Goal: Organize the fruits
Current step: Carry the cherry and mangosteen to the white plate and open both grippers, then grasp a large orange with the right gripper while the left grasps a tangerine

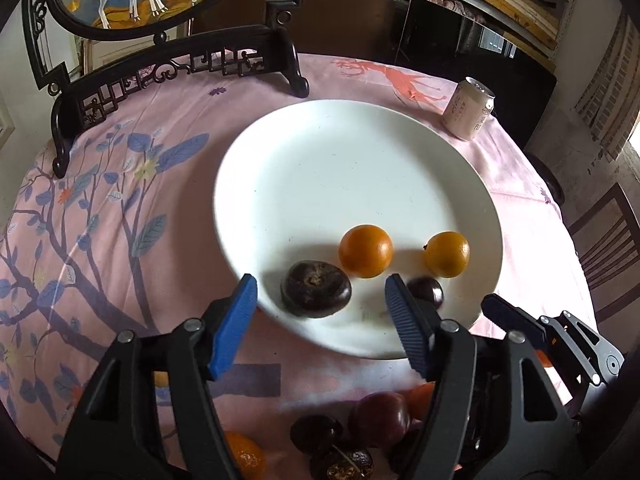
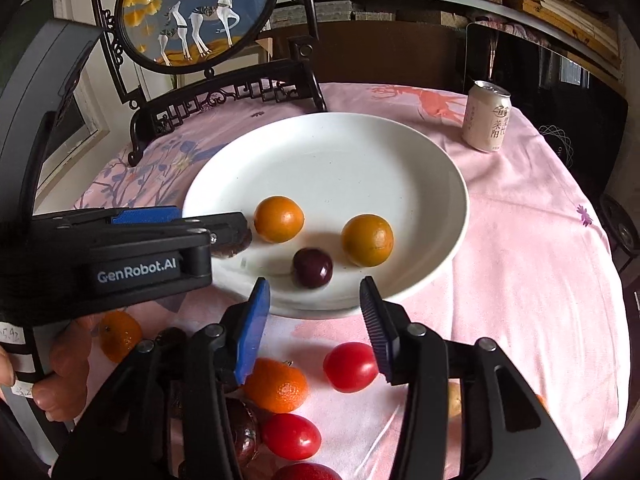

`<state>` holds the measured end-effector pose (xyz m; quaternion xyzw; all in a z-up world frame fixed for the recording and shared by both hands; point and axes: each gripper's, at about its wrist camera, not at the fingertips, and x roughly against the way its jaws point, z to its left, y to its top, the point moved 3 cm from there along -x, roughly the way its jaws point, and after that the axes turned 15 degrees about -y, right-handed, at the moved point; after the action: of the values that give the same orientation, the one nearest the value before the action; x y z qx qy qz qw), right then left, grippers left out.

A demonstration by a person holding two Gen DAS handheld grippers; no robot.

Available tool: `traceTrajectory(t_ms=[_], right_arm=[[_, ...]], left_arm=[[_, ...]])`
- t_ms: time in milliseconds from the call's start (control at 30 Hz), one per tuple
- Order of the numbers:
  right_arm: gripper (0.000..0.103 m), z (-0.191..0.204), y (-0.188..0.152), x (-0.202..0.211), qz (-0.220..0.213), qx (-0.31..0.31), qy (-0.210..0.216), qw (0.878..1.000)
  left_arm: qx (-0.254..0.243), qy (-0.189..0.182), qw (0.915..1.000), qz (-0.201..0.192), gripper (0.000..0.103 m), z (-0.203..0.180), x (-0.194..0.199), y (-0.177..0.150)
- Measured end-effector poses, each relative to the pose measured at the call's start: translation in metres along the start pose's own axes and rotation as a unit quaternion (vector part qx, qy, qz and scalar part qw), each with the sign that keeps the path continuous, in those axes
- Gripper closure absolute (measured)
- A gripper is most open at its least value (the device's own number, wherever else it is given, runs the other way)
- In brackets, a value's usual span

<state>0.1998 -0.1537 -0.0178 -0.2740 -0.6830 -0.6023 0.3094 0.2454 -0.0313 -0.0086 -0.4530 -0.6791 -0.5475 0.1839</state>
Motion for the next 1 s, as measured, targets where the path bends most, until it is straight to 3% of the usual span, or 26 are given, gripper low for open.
traceTrajectory(t_ms=[67, 300, 467, 733, 1000], right_arm=[[0.056, -0.007, -0.004, 0.007, 0.0, -0.007, 0.005, 1.0], [0.048, -0.029, -0.037, 0.046, -0.017, -0.012, 0.011, 1.0], [0.047, -0.042, -0.07, 0.081, -0.035, 0.005, 0.005, 0.999], [0.047, -0.048, -0.123, 0.089, 0.008, 0.015, -0.003, 1.0], [0.047, -0.039, -0.134, 0.069, 0.045, 0.021, -0.015, 0.999]], left_arm=[[-0.005, 0.0, 1.0, -0.006, 0.033, 0.0, 0.01, -0.004], [-0.038, 0.015, 0.9985, -0.037, 0.016, -0.001, 0.059, -0.038], [-0.046, 0.023, 0.9979, -0.04, 0.015, 0.004, 0.086, -0.072], [-0.028, 0.026, 0.9989, -0.028, 0.012, 0.016, 0.1, -0.125], [-0.01, 0.042, 0.999, -0.01, 0.012, 0.035, 0.104, -0.154]])
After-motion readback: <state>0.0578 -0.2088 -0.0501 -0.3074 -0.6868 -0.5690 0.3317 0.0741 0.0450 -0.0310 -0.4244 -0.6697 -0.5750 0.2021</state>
